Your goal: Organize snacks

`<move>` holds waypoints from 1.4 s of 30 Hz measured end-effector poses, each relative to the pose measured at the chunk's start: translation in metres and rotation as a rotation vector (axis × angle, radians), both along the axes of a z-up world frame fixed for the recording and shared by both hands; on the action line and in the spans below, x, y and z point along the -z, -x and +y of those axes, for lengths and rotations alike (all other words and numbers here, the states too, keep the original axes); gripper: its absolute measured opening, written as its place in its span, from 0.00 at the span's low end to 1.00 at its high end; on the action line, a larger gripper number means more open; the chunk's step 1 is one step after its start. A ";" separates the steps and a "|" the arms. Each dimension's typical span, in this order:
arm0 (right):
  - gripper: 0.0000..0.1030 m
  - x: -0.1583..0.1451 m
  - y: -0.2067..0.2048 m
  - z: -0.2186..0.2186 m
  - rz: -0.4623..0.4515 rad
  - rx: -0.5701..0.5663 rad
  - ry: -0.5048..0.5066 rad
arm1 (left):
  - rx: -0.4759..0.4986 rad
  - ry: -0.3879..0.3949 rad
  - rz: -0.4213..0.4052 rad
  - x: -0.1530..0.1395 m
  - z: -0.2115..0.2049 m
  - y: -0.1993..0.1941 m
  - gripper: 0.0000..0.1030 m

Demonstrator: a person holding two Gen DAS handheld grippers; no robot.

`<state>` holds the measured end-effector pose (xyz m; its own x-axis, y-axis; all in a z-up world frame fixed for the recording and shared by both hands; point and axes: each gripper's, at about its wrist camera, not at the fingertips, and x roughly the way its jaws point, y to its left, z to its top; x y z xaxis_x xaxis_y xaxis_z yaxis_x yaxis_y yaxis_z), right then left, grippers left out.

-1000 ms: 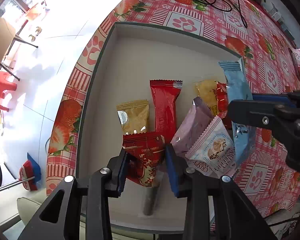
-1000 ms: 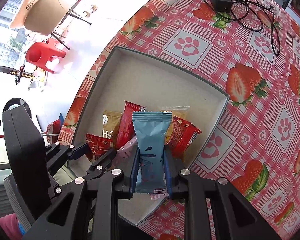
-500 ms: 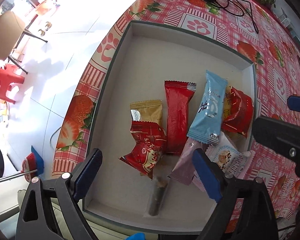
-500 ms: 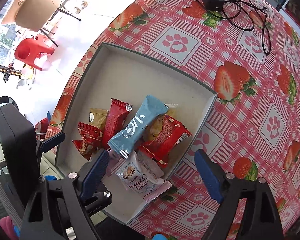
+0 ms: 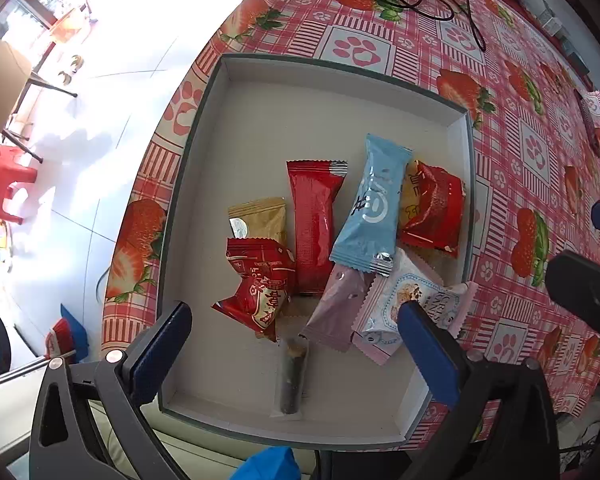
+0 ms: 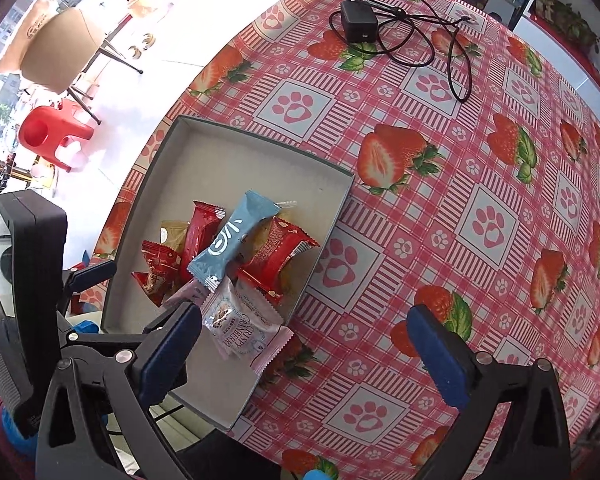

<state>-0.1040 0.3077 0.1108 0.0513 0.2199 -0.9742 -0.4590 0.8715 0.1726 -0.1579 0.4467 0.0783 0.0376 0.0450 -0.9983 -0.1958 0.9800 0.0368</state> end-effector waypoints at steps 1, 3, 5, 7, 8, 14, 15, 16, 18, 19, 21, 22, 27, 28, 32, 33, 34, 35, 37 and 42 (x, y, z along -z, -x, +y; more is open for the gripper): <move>1.00 0.000 0.002 0.000 0.001 0.000 0.005 | 0.009 -0.011 -0.002 0.000 -0.003 0.002 1.00; 1.00 0.000 0.005 0.000 0.000 0.002 0.014 | 0.021 -0.027 -0.016 -0.001 -0.008 0.005 1.00; 1.00 0.000 0.008 -0.001 0.001 0.004 0.024 | 0.030 -0.039 -0.022 -0.002 -0.013 0.009 1.00; 1.00 0.000 0.010 -0.001 0.003 0.005 0.032 | 0.035 -0.047 -0.031 -0.005 -0.016 0.011 1.00; 1.00 0.000 0.011 -0.001 0.002 0.004 0.032 | 0.036 -0.056 -0.032 -0.006 -0.017 0.012 1.00; 1.00 0.001 0.018 0.008 0.005 -0.041 0.044 | 0.019 -0.061 -0.038 -0.008 -0.015 0.022 1.00; 1.00 0.002 0.020 0.010 0.009 -0.050 0.048 | 0.017 -0.060 -0.035 -0.007 -0.013 0.023 1.00; 1.00 0.003 0.021 0.011 0.012 -0.057 0.050 | 0.015 -0.060 -0.034 -0.007 -0.013 0.023 1.00; 1.00 0.003 0.022 0.012 0.014 -0.063 0.051 | 0.012 -0.060 -0.033 -0.005 -0.013 0.023 1.00; 1.00 0.003 0.023 0.012 0.012 -0.063 0.052 | 0.012 -0.060 -0.032 -0.005 -0.013 0.023 1.00; 1.00 0.002 0.022 0.010 0.013 -0.056 0.052 | 0.011 -0.061 -0.033 -0.006 -0.013 0.025 1.00; 1.00 0.002 0.022 0.009 0.014 -0.051 0.052 | 0.012 -0.060 -0.033 -0.005 -0.013 0.024 1.00; 1.00 0.003 0.022 0.006 0.024 -0.043 0.063 | 0.016 -0.052 -0.037 -0.007 -0.014 0.024 1.00; 1.00 0.003 0.022 0.005 0.025 -0.043 0.064 | 0.018 -0.051 -0.038 -0.006 -0.014 0.022 1.00; 1.00 0.002 0.023 0.005 0.025 -0.042 0.063 | 0.022 -0.046 -0.041 -0.008 -0.016 0.024 1.00; 1.00 0.002 0.023 0.005 0.025 -0.042 0.063 | 0.022 -0.046 -0.041 -0.009 -0.016 0.024 1.00; 1.00 0.002 0.023 0.005 0.025 -0.043 0.064 | 0.022 -0.046 -0.040 -0.009 -0.016 0.024 1.00; 1.00 0.002 0.023 0.005 0.027 -0.041 0.064 | 0.021 -0.045 -0.039 -0.009 -0.015 0.025 1.00; 1.00 0.002 0.024 0.005 0.029 -0.041 0.063 | 0.019 -0.044 -0.037 -0.008 -0.015 0.025 1.00; 1.00 0.002 0.025 0.006 0.030 -0.041 0.063 | 0.011 -0.044 -0.028 -0.006 -0.013 0.027 1.00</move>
